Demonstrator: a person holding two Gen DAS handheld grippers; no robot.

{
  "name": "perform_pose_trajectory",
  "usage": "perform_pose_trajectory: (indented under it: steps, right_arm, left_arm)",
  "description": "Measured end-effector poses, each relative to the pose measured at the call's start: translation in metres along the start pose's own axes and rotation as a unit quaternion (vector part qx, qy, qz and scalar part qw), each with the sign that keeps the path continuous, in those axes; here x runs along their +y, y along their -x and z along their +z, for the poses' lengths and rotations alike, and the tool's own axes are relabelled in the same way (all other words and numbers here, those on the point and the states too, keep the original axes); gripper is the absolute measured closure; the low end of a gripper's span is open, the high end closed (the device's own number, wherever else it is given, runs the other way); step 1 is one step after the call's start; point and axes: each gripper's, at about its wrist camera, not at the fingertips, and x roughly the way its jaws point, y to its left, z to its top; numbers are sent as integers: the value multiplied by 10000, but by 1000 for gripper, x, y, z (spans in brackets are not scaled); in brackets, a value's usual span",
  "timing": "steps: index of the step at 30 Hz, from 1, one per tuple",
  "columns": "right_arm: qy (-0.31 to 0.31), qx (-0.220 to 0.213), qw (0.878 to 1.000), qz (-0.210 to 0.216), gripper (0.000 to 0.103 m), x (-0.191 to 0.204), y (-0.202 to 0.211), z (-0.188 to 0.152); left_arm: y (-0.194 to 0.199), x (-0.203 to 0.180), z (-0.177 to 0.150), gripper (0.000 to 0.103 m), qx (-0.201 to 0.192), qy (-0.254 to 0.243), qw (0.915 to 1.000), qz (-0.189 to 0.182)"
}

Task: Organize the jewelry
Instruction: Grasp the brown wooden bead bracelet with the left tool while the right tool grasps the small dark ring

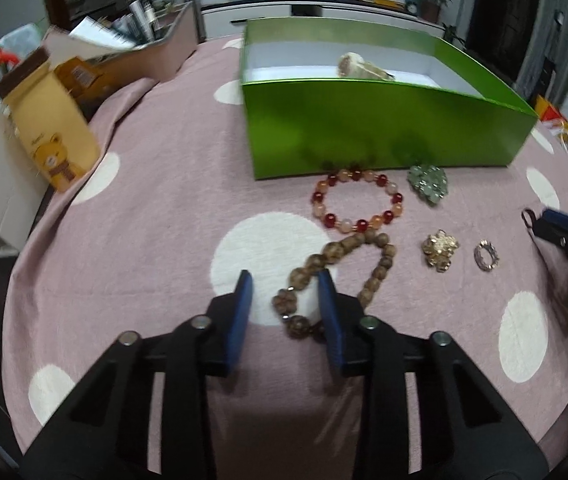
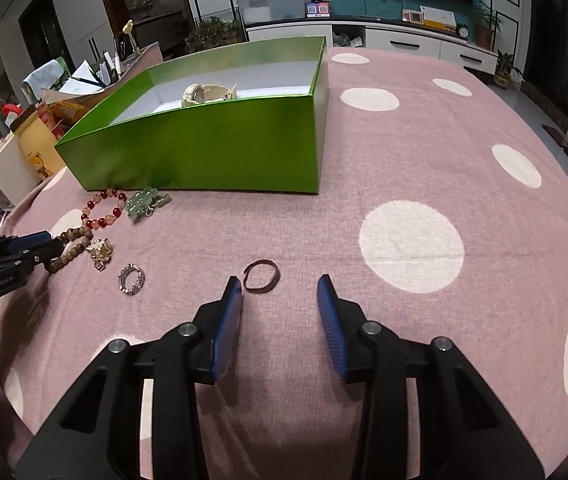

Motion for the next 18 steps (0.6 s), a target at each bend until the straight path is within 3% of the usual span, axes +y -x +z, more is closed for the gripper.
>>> perform_pose_trajectory:
  steps: [2,5,14,18]
  right_arm:
    - [63,5,10000,-38,63,3,-2,2]
    - [228,7,9996,-149,64,9,-6,5]
    - [596,-29,9978,-291,83,21,-13,10]
    - [576,-66,9980,-237,83,20,-13,9]
  left_arm:
    - [0,-3,1,86,27,-90,9999,-94]
    - [-2,-9,5,91,74,-227,9995,-184]
    - [-2,-8,5,92,55,-122,9996,-258]
    - [-1,-6,5,92,41,-2,9996,-268]
